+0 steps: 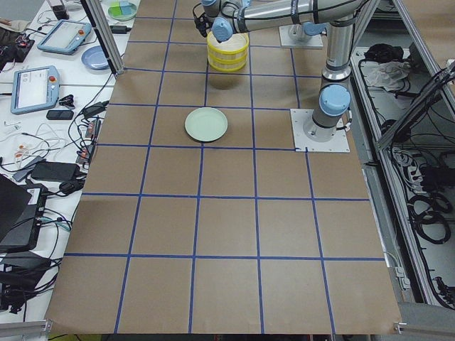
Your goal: Stack buns with steamer
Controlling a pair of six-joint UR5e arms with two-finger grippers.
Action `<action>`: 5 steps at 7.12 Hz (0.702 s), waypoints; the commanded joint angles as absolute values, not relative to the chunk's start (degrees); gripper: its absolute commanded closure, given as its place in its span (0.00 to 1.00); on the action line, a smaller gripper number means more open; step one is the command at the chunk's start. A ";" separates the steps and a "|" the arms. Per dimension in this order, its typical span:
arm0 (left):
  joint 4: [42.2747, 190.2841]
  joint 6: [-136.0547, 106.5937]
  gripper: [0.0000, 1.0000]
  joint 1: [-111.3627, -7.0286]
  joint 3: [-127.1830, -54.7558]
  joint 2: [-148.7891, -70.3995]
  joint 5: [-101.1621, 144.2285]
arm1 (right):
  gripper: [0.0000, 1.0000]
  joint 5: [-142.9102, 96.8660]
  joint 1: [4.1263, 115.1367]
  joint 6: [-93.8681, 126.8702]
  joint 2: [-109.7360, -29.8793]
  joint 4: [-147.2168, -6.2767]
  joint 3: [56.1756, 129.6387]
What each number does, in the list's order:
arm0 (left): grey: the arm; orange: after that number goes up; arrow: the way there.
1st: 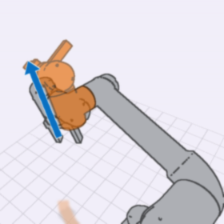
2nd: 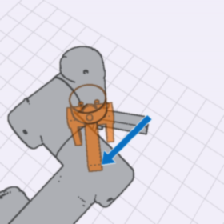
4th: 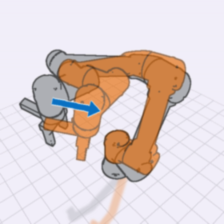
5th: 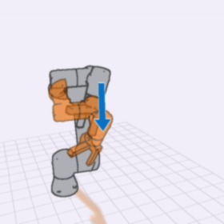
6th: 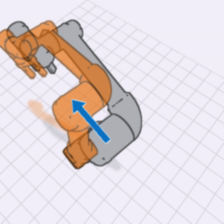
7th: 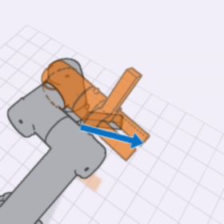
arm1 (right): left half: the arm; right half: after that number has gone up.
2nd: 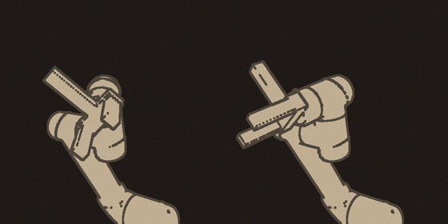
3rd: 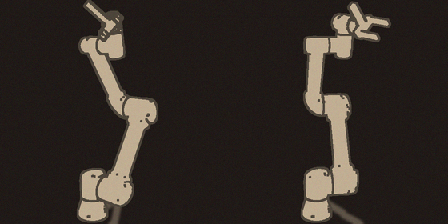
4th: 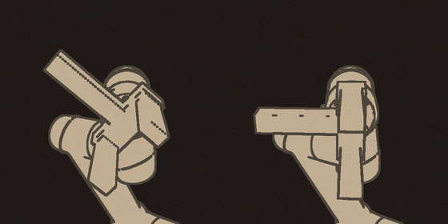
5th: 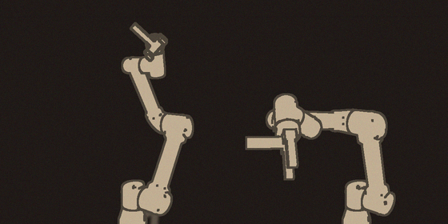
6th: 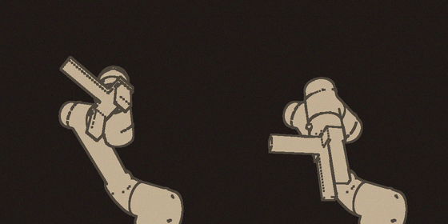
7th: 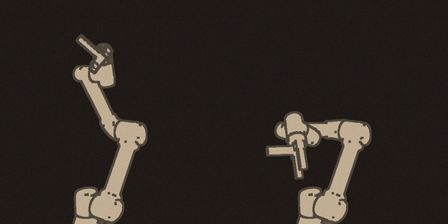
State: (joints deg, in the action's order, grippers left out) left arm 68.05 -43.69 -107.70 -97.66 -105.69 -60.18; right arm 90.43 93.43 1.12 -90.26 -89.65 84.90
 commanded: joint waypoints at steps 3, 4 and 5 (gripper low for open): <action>68.03 -43.68 0.00 -108.37 -98.97 -105.91 -59.59 | 0.00 90.18 93.43 1.14 -90.26 -89.65 84.90; 67.68 -43.77 0.00 -108.28 -98.18 -105.39 -59.59 | 0.00 90.09 93.51 1.06 -90.26 -89.65 84.90; 67.94 -42.81 0.00 -107.41 -97.13 -103.81 -62.90 | 0.00 90.09 93.43 1.05 -90.26 -89.65 84.90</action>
